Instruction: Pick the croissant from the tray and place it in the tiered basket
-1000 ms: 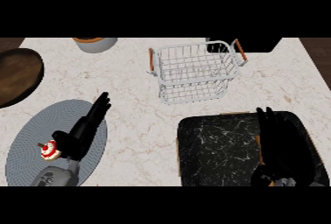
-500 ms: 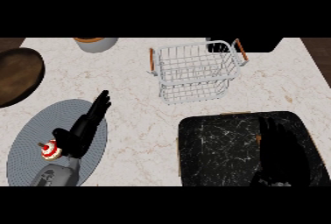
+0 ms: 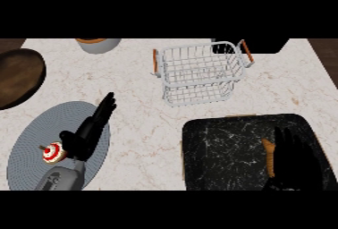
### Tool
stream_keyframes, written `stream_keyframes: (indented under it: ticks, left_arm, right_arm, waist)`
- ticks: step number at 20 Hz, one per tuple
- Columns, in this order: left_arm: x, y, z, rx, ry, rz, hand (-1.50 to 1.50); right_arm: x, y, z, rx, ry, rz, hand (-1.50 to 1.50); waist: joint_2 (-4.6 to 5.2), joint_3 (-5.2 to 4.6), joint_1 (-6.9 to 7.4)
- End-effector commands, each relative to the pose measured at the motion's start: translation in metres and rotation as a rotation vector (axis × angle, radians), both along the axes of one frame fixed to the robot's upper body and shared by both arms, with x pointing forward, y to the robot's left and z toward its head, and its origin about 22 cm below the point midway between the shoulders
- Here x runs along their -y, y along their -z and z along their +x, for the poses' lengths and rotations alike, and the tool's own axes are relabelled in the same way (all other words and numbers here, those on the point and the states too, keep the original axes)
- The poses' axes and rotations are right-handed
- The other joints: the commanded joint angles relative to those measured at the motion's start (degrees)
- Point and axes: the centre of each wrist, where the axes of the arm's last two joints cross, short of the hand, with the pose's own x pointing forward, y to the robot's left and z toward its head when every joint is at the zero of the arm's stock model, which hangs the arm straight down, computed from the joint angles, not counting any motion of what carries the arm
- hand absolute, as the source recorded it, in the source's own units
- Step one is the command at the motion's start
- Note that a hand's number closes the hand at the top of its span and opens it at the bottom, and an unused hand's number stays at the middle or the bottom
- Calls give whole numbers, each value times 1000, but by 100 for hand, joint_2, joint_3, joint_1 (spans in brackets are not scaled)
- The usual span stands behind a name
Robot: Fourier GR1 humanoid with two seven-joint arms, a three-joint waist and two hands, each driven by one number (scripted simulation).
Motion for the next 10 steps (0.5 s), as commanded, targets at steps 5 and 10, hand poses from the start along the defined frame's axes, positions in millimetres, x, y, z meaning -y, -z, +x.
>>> stream_keyframes:
  ticks: [5,10]
  left_arm:
    - [8,-6,-9,12,4,-11,0]
    - [-3,18,-7,-4,-8,16,0]
  right_arm:
    - [5,7,5,-53,139,-50,-150]
    - [-3,18,-1,-67,126,-41,-150]
  waist:
    - [0,4,44]
    - [6,2,21]
